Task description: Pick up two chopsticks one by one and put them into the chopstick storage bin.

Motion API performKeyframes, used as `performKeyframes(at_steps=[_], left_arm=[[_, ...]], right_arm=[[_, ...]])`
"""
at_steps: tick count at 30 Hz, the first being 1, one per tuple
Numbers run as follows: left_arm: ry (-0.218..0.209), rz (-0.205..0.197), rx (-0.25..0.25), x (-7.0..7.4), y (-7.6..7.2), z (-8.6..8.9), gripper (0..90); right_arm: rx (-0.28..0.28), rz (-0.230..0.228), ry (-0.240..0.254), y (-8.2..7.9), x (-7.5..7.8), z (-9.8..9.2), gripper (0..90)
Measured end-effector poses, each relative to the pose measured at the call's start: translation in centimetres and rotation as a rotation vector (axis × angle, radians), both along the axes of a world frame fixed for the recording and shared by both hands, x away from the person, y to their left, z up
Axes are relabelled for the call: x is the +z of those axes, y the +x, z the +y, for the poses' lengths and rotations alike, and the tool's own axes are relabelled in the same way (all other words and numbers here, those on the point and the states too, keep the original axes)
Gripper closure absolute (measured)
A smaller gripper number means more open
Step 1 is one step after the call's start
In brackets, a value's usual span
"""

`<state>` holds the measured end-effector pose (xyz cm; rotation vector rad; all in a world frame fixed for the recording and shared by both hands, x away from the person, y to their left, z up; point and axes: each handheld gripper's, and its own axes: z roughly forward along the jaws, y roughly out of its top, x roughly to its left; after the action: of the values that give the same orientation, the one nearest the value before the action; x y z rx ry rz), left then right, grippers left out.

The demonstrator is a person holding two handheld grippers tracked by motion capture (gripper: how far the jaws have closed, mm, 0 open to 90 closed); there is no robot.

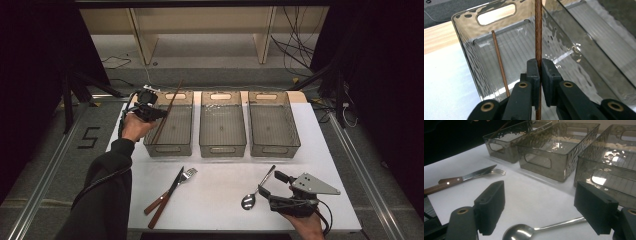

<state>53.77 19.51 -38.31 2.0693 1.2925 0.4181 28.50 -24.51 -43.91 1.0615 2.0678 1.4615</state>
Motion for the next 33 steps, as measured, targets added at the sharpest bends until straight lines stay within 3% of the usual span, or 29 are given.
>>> performKeyframes(at_steps=[8,18,24,29,33], left_arm=[[0.012,0.022,0.027,-1.0,0.1,0.1,83.8],[-0.007,0.059,0.056,-1.7,0.1,0.5,81.3],[-0.04,0.071,0.07,-1.0,-0.1,0.4,59.3],[-0.085,0.058,0.043,0.2,-1.0,0.3,45.7],[-0.093,0.037,0.008,0.9,-2.2,0.1,38.8]], right_arm=[[0.0,0.0,0.0,0.0,0.0,0.0,25.4],[0.001,0.0,0.0,0.0,0.0,0.0,25.4],[-0.001,0.0,0.0,0.0,0.0,0.0,25.4],[-0.001,-0.002,0.001,0.0,0.0,0.0,25.4],[0.003,-0.009,-0.002,0.1,0.3,-0.3,25.3]])
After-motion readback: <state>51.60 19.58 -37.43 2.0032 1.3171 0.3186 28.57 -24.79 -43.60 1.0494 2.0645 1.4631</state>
